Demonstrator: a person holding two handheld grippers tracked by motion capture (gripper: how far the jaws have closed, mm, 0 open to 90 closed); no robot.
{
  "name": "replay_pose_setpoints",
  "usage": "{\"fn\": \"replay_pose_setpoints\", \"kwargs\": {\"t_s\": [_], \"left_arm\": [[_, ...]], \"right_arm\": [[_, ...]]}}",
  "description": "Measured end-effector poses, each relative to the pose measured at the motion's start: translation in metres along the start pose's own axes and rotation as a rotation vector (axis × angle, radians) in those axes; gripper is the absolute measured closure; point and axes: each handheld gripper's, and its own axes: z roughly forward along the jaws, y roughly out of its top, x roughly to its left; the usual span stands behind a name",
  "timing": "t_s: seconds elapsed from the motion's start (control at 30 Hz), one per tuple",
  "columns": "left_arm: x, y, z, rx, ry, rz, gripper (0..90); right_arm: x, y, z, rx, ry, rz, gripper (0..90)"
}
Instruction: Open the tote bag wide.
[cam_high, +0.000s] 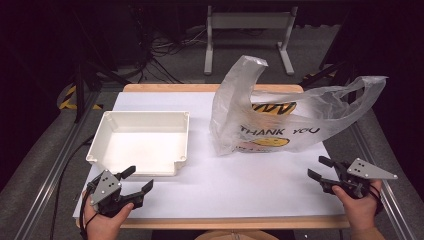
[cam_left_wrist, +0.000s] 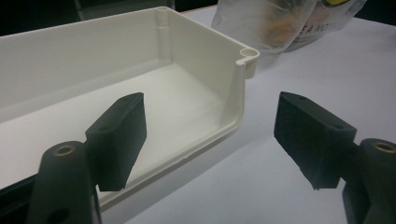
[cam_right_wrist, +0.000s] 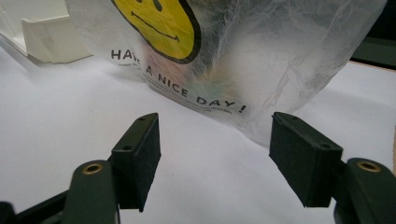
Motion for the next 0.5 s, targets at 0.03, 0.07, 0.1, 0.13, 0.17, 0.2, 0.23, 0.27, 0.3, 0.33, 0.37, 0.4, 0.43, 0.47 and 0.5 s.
{"fn": "replay_pose_setpoints", "kwargs": {"t_s": [0.03, 0.07, 0.1, 0.13, 0.17, 0.2, 0.23, 0.27, 0.3, 0.33, 0.37, 0.4, 0.43, 0.47, 0.5], "left_arm": [[-0.0006, 0.0005, -0.0002, -0.001, -0.003, -0.002, 25.8], [-0.0015, 0.0012, 0.0000, -0.003, -0.007, -0.005, 25.6], [-0.0015, 0.0012, 0.0000, -0.003, -0.007, -0.005, 25.4], [-0.0021, 0.0015, 0.0002, -0.002, -0.009, -0.006, 25.4], [-0.0024, 0.0021, 0.0001, 0.001, -0.009, -0.002, 25.3], [-0.0026, 0.0026, 0.0002, 0.002, -0.009, 0.000, 25.3], [-0.0030, 0.0029, 0.0003, 0.002, -0.009, -0.002, 25.2], [-0.0033, 0.0031, 0.0003, 0.002, -0.007, 0.000, 25.1], [-0.0033, 0.0032, 0.0003, 0.003, -0.006, 0.003, 25.1], [-0.0033, 0.0032, 0.0003, 0.003, -0.006, 0.003, 25.0], [-0.0035, 0.0031, 0.0002, 0.004, -0.006, 0.004, 25.0], [-0.0035, 0.0032, 0.0001, 0.005, -0.005, 0.004, 25.0], [-0.0035, 0.0033, 0.0001, 0.005, -0.005, 0.004, 25.0], [-0.0034, 0.0036, -0.0001, 0.006, -0.007, 0.006, 24.9], [-0.0035, 0.0036, -0.0002, 0.006, -0.007, 0.006, 24.9]], "right_arm": [[0.0001, 0.0004, -0.0002, -0.003, 0.001, -0.001, 34.2], [0.0004, 0.0012, -0.0007, -0.004, 0.003, -0.005, 33.7], [0.0004, 0.0012, -0.0007, -0.004, 0.003, -0.005, 33.7], [0.0002, 0.0015, -0.0009, -0.002, 0.005, -0.009, 33.5], [0.0001, 0.0016, -0.0013, -0.001, 0.002, -0.009, 33.5], [-0.0004, 0.0017, -0.0016, -0.004, 0.003, -0.007, 33.5], [-0.0010, 0.0018, -0.0020, -0.006, 0.008, -0.006, 33.5], [-0.0014, 0.0019, -0.0024, -0.008, 0.007, -0.005, 33.5], [-0.0020, 0.0021, -0.0031, -0.010, 0.009, -0.005, 33.3], [-0.0020, 0.0021, -0.0031, -0.010, 0.009, -0.005, 33.3], [-0.0022, 0.0022, -0.0033, -0.015, 0.011, -0.004, 33.0], [-0.0022, 0.0025, -0.0037, -0.018, 0.012, -0.007, 32.7], [-0.0020, 0.0028, -0.0040, -0.020, 0.011, -0.009, 32.6], [-0.0017, 0.0029, -0.0043, -0.021, 0.010, -0.010, 32.5], [-0.0014, 0.0032, -0.0046, -0.023, 0.014, -0.012, 32.4]]}}
